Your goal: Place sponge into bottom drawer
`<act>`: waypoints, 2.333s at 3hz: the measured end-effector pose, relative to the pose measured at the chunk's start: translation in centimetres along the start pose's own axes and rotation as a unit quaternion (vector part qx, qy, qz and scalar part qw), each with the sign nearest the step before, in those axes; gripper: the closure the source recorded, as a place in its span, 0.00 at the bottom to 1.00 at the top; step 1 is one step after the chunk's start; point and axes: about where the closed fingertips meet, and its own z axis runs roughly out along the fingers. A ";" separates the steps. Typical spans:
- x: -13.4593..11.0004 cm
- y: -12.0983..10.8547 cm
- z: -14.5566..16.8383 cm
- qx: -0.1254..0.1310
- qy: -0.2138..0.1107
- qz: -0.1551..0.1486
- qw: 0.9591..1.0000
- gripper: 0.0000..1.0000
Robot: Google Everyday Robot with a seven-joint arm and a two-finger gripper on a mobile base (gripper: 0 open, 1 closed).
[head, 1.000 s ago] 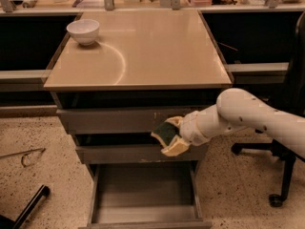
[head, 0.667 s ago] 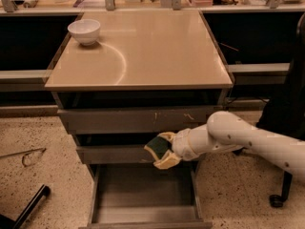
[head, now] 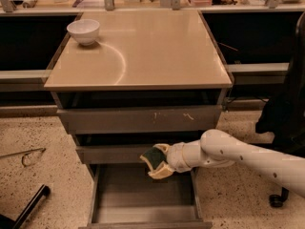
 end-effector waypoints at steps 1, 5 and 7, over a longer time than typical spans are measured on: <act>3.4 1.1 3.4 -0.020 0.002 0.022 1.000 1.00; 16.2 6.2 15.7 -0.054 -0.028 0.104 0.993 1.00; 21.8 6.1 20.8 -0.043 -0.039 0.149 0.987 1.00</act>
Offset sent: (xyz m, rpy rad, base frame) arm -0.0435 0.0332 -0.2439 0.0224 0.3104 -0.0177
